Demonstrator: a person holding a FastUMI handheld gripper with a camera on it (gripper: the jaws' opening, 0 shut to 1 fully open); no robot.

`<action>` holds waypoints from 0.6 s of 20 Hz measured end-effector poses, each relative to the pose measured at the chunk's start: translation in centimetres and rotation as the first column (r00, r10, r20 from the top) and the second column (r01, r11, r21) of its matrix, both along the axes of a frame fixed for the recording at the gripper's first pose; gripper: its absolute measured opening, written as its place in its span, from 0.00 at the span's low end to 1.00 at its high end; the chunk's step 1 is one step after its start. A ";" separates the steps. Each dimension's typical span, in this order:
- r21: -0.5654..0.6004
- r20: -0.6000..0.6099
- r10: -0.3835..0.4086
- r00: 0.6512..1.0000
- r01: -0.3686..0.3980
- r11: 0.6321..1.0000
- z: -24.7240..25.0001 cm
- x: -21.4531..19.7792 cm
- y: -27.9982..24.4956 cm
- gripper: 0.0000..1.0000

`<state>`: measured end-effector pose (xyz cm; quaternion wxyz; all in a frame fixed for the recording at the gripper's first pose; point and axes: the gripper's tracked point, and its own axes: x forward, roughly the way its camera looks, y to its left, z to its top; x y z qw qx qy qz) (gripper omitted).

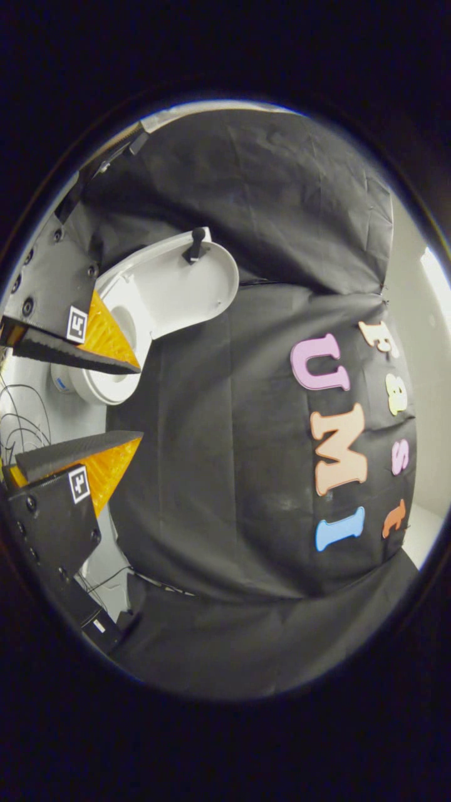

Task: Open the toilet lid.

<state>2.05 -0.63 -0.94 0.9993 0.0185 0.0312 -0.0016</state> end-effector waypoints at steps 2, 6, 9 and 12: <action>-0.013 0.070 0.001 0.998 0.000 1.000 1.5 -1.5 0.2 0.57; -0.029 0.058 0.004 0.998 -0.002 1.000 0.8 -2.6 0.4 0.57; -0.046 0.069 0.005 0.998 -0.002 0.999 1.2 -2.9 0.2 0.57; -0.047 0.065 0.005 0.998 -0.002 0.999 1.3 -2.7 0.4 0.57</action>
